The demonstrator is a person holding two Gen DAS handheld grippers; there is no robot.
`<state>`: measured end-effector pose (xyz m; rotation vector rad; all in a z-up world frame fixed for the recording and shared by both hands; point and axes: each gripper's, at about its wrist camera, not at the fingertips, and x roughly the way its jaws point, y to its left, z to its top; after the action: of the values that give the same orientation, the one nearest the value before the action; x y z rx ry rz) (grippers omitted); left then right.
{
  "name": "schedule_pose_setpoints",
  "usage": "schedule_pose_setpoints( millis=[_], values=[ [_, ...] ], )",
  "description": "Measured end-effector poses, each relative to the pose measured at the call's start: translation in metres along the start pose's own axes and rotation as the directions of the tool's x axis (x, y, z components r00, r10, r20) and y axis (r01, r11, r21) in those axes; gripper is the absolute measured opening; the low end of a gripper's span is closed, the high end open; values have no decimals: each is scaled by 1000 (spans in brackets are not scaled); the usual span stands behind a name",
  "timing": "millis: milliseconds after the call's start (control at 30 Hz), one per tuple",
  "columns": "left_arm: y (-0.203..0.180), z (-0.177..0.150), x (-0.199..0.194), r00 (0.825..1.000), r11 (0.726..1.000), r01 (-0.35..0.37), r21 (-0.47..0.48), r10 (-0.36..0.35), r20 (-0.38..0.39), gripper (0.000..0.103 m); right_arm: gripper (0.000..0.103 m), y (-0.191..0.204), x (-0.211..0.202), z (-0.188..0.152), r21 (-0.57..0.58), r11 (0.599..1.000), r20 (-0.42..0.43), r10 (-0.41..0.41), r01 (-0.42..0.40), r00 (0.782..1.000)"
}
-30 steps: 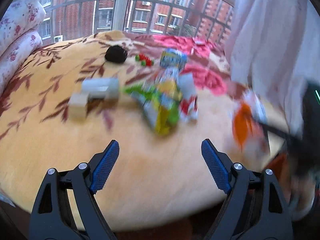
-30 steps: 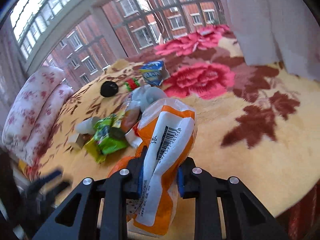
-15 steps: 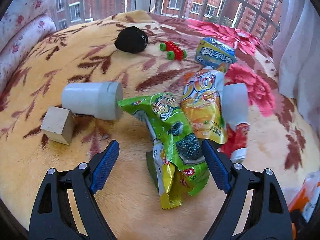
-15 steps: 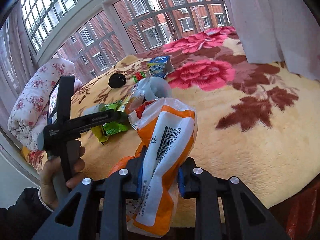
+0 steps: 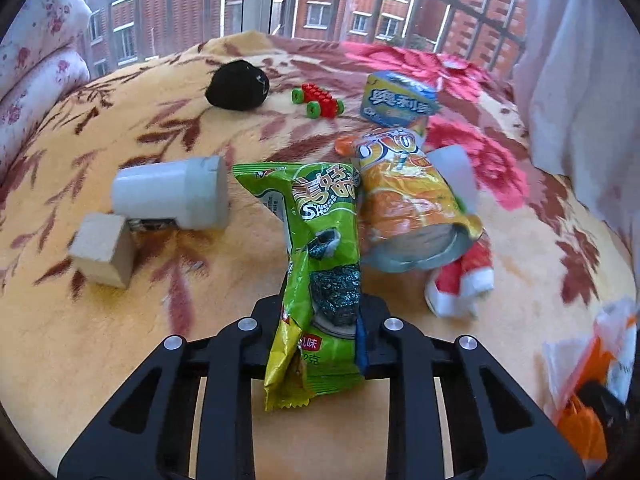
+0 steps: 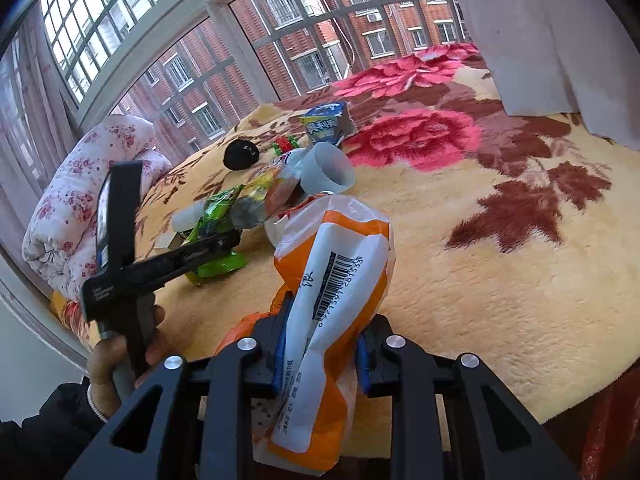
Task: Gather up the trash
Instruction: 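Carry both bags over the orange bucket and open both tools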
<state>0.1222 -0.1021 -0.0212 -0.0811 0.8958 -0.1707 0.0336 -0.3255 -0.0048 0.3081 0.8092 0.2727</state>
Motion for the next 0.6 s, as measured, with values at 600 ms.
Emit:
schedule_pose_setpoints(
  millis=[600],
  values=[
    [18, -103, -162, 987, 988, 14, 156, -39, 159, 24, 26, 82, -60, -39, -167, 985, 29, 51, -45, 998]
  ],
)
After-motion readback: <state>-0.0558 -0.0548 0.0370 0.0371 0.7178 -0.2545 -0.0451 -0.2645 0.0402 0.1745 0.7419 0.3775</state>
